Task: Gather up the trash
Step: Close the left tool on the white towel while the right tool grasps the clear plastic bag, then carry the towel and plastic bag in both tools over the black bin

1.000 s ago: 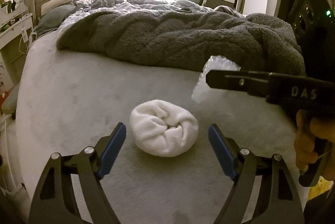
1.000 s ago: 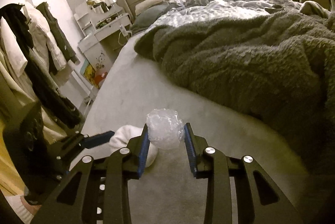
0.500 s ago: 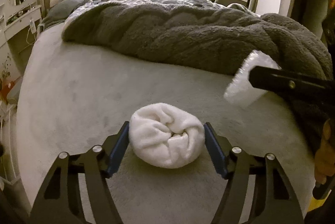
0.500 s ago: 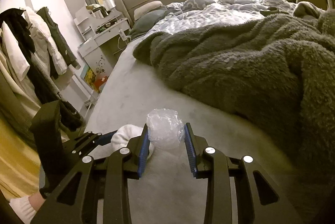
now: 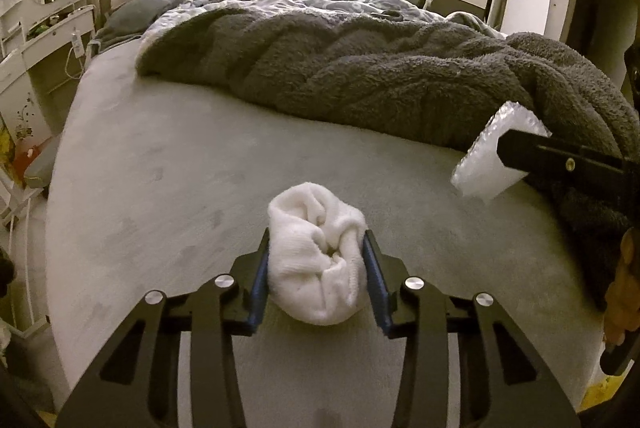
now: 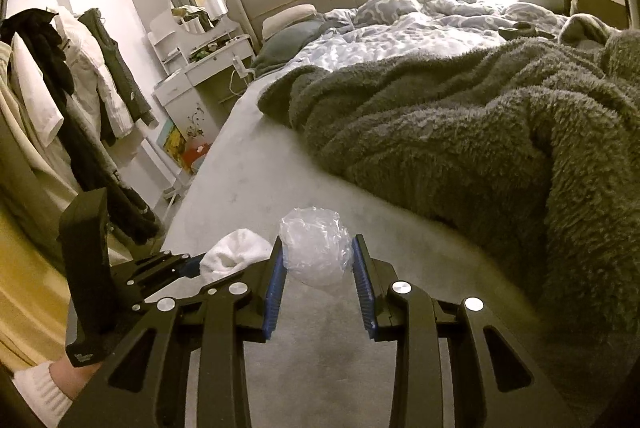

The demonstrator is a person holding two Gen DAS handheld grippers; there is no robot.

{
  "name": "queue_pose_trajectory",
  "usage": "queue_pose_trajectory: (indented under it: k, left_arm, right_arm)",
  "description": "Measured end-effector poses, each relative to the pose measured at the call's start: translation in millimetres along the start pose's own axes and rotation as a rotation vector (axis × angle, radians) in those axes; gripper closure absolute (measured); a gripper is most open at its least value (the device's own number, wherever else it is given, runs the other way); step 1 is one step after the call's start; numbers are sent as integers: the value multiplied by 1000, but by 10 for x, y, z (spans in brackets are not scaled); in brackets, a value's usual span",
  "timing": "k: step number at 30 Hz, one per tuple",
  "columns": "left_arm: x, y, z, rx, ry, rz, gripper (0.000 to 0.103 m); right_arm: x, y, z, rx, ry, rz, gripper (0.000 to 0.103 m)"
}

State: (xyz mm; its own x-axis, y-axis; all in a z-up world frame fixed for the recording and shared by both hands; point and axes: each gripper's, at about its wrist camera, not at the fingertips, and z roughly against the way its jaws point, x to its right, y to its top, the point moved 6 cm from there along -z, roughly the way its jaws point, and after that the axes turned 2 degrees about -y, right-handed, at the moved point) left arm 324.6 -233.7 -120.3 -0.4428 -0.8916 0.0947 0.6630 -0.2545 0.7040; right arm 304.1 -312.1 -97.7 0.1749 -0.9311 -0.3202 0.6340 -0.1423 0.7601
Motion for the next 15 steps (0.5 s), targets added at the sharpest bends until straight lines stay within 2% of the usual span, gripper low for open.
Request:
queue_pose_trajectory:
  k: [8,15]
  left_arm:
    - [-8,-78,343,23,14,38,58]
    - [-179,-178,774,35,59,34,58]
  right_arm:
    - [-92,16,94,12,11,8,70]
    - [-373,-46,167,1,28,52,70]
